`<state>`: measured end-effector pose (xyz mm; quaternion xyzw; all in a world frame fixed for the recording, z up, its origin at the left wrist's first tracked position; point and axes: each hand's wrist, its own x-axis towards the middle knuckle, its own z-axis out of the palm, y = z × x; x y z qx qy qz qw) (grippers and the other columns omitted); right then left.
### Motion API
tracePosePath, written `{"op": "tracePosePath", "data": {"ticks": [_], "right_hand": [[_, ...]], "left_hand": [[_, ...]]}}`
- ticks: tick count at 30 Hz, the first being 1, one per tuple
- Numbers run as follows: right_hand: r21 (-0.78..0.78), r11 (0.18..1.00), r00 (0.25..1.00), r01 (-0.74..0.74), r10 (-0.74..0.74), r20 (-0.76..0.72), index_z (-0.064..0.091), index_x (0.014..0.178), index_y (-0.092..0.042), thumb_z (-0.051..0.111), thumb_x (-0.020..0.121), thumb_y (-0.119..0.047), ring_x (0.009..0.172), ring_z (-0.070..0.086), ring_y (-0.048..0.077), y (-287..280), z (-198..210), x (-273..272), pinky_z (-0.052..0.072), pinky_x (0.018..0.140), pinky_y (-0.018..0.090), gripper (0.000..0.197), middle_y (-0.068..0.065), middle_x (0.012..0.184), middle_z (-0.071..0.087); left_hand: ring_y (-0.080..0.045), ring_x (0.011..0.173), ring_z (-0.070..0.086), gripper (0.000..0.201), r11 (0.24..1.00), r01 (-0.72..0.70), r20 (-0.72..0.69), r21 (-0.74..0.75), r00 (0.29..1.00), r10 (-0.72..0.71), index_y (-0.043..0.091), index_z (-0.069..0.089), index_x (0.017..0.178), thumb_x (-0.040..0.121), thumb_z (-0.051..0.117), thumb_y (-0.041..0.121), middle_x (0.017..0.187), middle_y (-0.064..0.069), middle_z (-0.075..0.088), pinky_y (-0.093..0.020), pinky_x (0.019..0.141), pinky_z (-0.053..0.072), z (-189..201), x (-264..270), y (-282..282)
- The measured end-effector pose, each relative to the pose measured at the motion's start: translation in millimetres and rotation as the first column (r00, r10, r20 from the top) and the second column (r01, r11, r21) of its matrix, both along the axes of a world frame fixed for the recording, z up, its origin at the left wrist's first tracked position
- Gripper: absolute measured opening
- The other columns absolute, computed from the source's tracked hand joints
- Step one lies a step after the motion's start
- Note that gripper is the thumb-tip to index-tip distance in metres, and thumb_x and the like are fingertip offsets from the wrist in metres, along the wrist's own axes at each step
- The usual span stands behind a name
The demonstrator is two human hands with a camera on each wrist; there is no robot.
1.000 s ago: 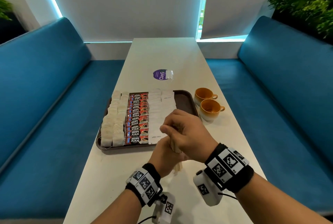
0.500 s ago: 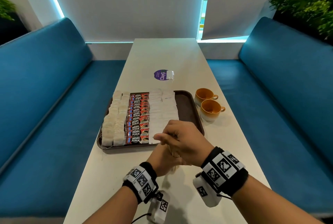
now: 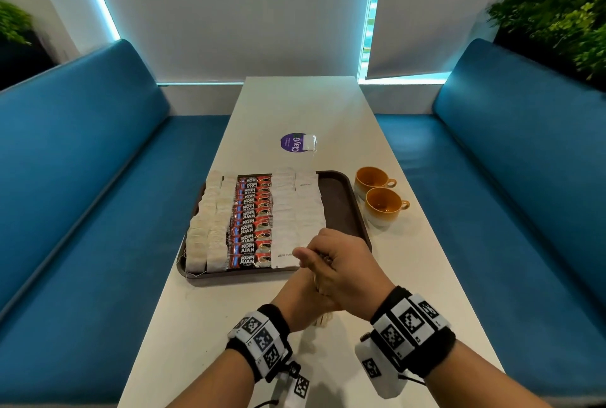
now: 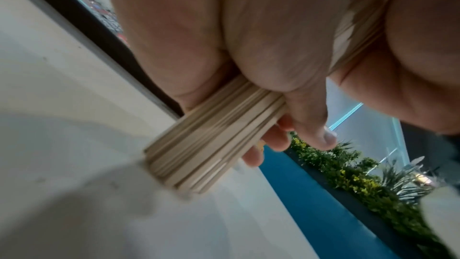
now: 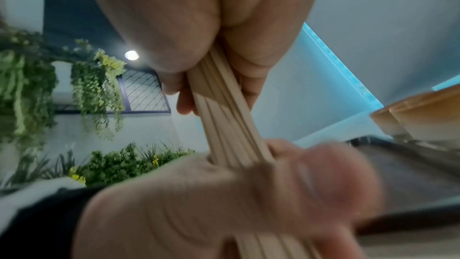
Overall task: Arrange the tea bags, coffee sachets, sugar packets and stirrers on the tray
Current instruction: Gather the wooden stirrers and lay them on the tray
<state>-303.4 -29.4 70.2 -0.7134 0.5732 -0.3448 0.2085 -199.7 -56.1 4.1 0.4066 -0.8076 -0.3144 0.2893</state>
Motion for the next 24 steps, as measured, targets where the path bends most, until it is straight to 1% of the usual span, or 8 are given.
{"op": "tracePosePath", "data": {"ticks": [2,5,10,13,16,19,21,24], "right_hand": [[0.021,1.000,0.999,0.005,-0.006,0.050,0.077,0.089,-0.015,0.056,0.093,-0.057,0.083,0.062,0.010,0,0,1,0.054,0.078,0.037,0.047,-0.006,0.087,0.065],[0.054,0.998,0.978,-0.024,0.012,0.209,0.071,0.112,-0.029,0.068,0.082,-0.061,0.100,0.063,0.005,4,5,-3,0.055,0.090,0.029,0.044,-0.013,0.103,0.066],[0.115,0.993,0.926,0.023,-0.065,0.372,0.046,0.140,-0.043,0.085,0.057,-0.066,0.112,0.059,-0.001,7,3,-23,0.053,0.094,0.020,0.094,-0.024,0.121,0.058],[0.221,0.971,0.933,-0.088,0.003,0.359,0.060,0.129,-0.031,0.092,0.061,-0.053,0.114,0.061,0.003,7,-2,-24,0.053,0.097,0.027,0.078,-0.016,0.119,0.064],[0.206,0.966,0.880,-0.154,0.039,0.474,0.071,0.107,-0.009,0.090,0.075,-0.025,0.100,0.068,0.010,9,-5,-15,0.053,0.086,0.019,0.040,0.006,0.105,0.071],[0.199,0.973,0.870,-0.119,0.005,0.493,0.074,0.097,-0.001,0.078,0.089,-0.025,0.084,0.069,0.010,9,0,-9,0.054,0.077,0.018,0.026,0.007,0.091,0.073],[0.227,0.967,0.879,-0.116,-0.007,0.477,0.077,0.095,-0.003,0.072,0.095,-0.026,0.081,0.069,0.009,9,4,-9,0.055,0.075,0.021,0.023,0.005,0.089,0.074],[0.206,0.973,0.864,-0.107,-0.012,0.504,0.075,0.090,-0.008,0.067,0.099,-0.027,0.090,0.073,0.017,9,12,-11,0.058,0.087,0.038,0.023,0.005,0.088,0.076]], "left_hand": [[-0.003,0.112,0.046,0.034,0.990,0.119,0.068,0.076,0.990,-0.124,0.006,0.058,0.125,0.099,0.051,0.026,0.115,0.001,0.055,-0.019,0.098,0.036,-3,4,5],[0.001,0.091,0.062,0.018,0.956,0.156,-0.023,0.248,0.988,-0.155,0.018,0.064,0.112,0.093,0.064,0.020,0.104,0.004,0.069,-0.007,0.074,0.046,-4,15,-1],[-0.010,0.061,0.058,0.019,0.890,0.132,-0.180,0.436,0.982,-0.058,0.029,0.066,0.082,0.089,0.074,0.013,0.066,0.009,0.064,-0.026,0.058,0.047,7,19,-5],[-0.016,0.069,0.065,0.006,0.888,0.176,-0.182,0.426,0.977,-0.106,0.016,0.070,0.089,0.090,0.071,0.011,0.077,-0.001,0.069,-0.032,0.062,0.055,17,18,-2],[-0.021,0.107,0.067,0.041,0.898,0.167,-0.102,0.407,0.985,-0.137,-0.001,0.058,0.132,0.092,0.068,0.003,0.116,-0.008,0.067,-0.003,0.072,0.047,18,15,3],[0.010,0.107,0.059,0.056,0.897,0.176,-0.142,0.406,0.982,-0.128,0.002,0.045,0.143,0.092,0.068,0.001,0.111,0.019,0.052,0.003,0.077,0.040,25,13,4],[0.022,0.103,0.050,0.057,0.916,0.207,-0.111,0.344,0.977,-0.179,0.012,0.039,0.143,0.094,0.067,0.007,0.112,0.023,0.046,0.002,0.089,0.038,26,11,4],[-0.001,0.102,0.060,0.039,0.881,0.220,-0.154,0.419,0.973,-0.169,0.021,0.059,0.121,0.087,0.077,0.012,0.107,0.014,0.064,-0.020,0.094,0.052,18,16,5]]}}
